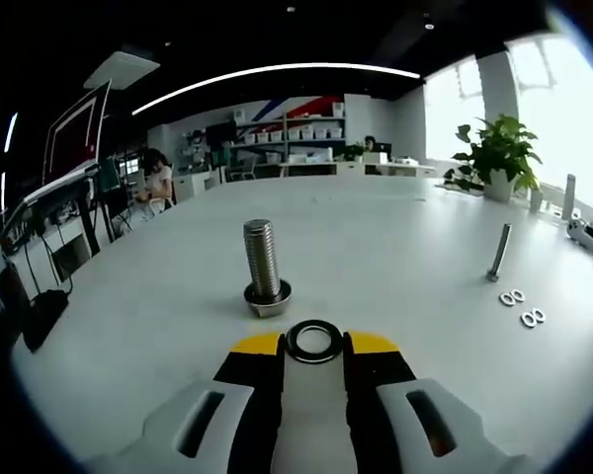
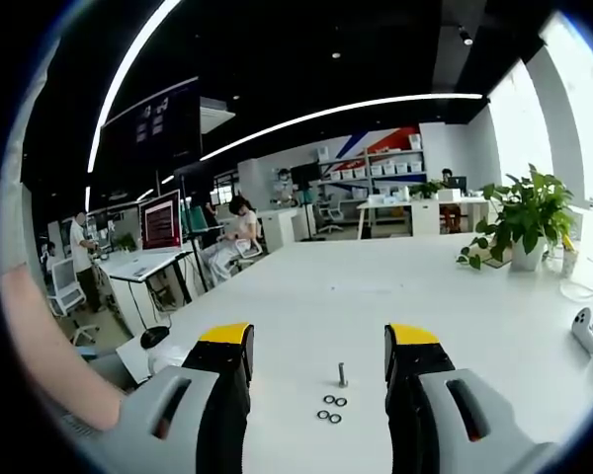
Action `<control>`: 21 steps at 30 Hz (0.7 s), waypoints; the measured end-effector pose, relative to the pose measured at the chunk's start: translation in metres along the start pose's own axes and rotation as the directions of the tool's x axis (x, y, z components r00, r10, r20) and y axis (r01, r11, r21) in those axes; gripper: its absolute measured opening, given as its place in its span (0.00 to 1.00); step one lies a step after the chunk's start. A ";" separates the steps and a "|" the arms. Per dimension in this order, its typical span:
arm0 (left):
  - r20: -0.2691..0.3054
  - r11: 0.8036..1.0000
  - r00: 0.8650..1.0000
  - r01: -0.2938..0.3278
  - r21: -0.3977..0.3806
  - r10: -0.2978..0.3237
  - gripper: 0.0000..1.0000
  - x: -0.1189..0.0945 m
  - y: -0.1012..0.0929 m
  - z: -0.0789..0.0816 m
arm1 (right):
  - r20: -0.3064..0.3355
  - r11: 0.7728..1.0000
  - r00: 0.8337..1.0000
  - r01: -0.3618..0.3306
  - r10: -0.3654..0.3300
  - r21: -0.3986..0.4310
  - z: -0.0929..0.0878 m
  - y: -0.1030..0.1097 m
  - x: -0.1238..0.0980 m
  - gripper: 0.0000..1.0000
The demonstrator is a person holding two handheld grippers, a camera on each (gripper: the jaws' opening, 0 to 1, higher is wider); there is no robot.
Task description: Place the washer onto the threaded stud by aligning its center hole with the stud, sliding it down to the base, and recovering from edge contact or off-axis alignment until the washer reaches the visible bottom stop.
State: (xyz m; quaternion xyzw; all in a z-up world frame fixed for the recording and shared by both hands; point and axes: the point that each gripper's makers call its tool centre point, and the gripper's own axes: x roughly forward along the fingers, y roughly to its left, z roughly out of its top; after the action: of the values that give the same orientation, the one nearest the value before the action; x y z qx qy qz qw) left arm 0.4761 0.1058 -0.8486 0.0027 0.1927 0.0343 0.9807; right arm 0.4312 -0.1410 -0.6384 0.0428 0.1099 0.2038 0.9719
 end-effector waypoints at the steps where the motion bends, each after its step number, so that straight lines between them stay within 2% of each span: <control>1: 0.002 1.000 1.000 -0.001 0.001 0.001 0.22 0.000 0.000 0.000 | -0.002 1.000 1.000 -0.001 0.001 -0.002 0.000 0.000 0.000 0.56; 13: -0.017 1.000 1.000 0.014 0.009 -0.014 0.19 0.000 -0.002 0.002 | -0.001 1.000 1.000 -0.002 0.002 -0.002 0.000 0.001 0.001 0.56; 14: -0.012 1.000 1.000 0.017 0.010 -0.017 0.12 0.000 -0.003 0.003 | 0.000 1.000 1.000 -0.003 0.003 0.002 0.000 0.001 0.000 0.56; 15: -0.042 0.997 0.996 0.077 0.013 -0.076 0.05 0.000 -0.012 -0.001 | -0.002 1.000 1.000 -0.004 0.004 0.004 0.000 0.001 0.001 0.56; 16: -0.024 0.999 0.998 0.050 0.006 -0.050 0.09 0.001 -0.009 0.001 | -0.002 1.000 1.000 -0.002 0.002 0.002 0.000 0.001 0.000 0.56; 17: -0.030 0.998 0.998 0.054 0.013 -0.054 0.12 0.002 -0.011 0.001 | -0.001 1.000 1.000 -0.004 0.004 0.002 0.000 0.001 0.000 0.56; 21: -0.021 0.999 0.999 0.039 -0.002 -0.040 0.12 0.001 -0.007 0.005 | -0.002 1.000 1.000 -0.004 0.004 0.003 0.000 0.001 0.000 0.56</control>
State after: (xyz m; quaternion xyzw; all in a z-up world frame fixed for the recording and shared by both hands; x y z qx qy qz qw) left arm 0.4791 0.0984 -0.8448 -0.0024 0.2030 0.0151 0.9791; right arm 0.4312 -0.1399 -0.6386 0.0444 0.1110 0.2056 0.9713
